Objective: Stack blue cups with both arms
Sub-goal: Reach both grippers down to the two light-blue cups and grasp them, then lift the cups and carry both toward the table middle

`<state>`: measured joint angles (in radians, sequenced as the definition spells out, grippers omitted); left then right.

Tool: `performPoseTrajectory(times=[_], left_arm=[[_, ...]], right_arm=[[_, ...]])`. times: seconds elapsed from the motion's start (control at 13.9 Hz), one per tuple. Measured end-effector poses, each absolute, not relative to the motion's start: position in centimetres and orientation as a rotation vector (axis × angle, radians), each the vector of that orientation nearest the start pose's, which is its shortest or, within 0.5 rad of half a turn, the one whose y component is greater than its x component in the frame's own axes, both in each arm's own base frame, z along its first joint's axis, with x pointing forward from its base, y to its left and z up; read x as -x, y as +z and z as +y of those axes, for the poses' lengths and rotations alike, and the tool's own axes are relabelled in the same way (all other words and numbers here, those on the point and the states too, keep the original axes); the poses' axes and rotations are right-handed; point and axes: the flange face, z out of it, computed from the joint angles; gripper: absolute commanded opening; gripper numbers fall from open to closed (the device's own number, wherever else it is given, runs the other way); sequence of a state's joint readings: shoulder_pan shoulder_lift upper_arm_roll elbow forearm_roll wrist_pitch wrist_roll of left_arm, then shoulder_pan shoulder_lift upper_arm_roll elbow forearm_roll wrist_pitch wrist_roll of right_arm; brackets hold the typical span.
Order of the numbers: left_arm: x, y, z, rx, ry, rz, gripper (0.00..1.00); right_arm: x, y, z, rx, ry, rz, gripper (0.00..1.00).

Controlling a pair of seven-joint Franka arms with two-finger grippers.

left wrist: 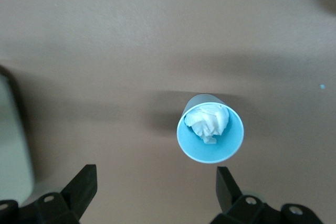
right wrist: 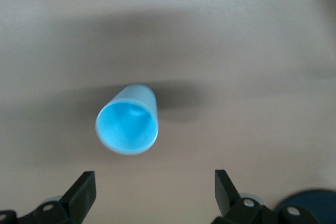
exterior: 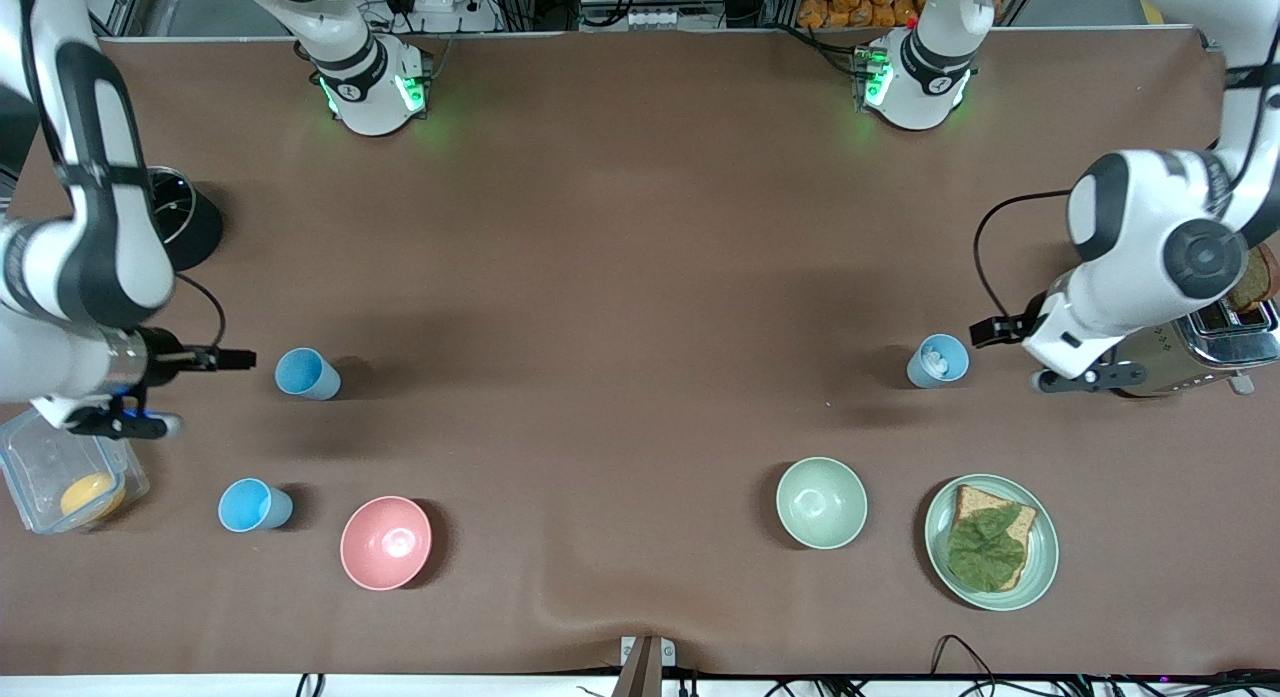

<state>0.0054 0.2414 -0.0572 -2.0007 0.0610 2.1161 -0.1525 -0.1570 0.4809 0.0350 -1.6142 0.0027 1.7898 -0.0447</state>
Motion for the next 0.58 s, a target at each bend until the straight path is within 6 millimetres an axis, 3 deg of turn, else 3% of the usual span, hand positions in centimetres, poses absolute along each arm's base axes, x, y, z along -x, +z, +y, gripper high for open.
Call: performPoseTrajectory(times=[0.14,0.29,0.5,0.58], left_arm=[[-58.0,30.4,-2.7,3.087,0.203,-0.099,1.00],[-57.7,28.7,-2.9,3.092,0.193,-0.093,0.95],[-57.6,26.3,-3.1,3.099,0.174,-0.086,0.77],[-57.6,25.4,-3.1,3.101,0.171,-0.085,0.62]], right_arm=[[-64.2,28.5,-8.4,3.057,0.466,0.131,1.00],[-63.9,26.0,-8.3,3.052,0.483,0.131,1.00],[-63.4,24.1,-8.1,3.043,0.519,0.126,1.00],[-63.3,23.4,-8.0,3.039,0.534,0.125,1.00]])
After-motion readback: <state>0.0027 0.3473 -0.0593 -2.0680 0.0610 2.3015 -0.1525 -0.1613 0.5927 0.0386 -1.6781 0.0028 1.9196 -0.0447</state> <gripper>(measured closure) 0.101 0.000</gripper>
